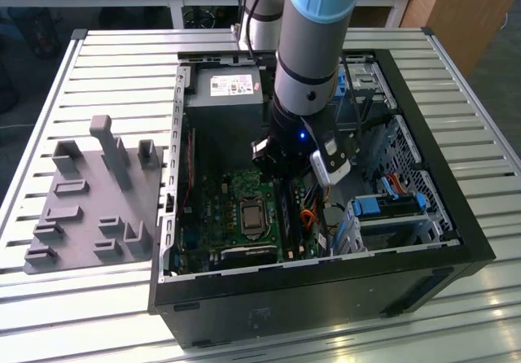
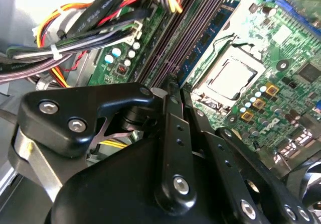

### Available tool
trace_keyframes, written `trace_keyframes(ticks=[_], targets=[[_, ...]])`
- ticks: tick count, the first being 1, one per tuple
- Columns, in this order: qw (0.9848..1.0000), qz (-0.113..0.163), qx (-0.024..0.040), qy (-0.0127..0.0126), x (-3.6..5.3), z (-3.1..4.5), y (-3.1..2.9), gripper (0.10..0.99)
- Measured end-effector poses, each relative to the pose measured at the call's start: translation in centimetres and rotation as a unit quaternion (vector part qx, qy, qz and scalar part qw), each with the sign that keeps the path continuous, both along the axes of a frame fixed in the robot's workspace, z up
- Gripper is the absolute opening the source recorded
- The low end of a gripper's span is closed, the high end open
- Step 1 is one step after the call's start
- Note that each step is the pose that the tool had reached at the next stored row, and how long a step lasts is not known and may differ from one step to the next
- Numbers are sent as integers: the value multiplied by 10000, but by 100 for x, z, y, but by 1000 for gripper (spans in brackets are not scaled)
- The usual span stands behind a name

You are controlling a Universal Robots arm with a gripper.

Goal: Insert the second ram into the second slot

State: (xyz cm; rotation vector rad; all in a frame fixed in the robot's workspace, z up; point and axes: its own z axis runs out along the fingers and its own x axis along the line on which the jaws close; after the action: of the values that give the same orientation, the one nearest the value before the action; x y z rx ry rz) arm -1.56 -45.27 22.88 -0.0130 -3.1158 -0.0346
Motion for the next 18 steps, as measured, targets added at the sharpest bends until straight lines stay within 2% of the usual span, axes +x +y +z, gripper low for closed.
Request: trace_keyframes(ticks=[9, 18], targets=[[10000, 62, 1, 1, 10, -12, -64, 137], [10000, 62, 1, 7, 36, -87, -77, 137]])
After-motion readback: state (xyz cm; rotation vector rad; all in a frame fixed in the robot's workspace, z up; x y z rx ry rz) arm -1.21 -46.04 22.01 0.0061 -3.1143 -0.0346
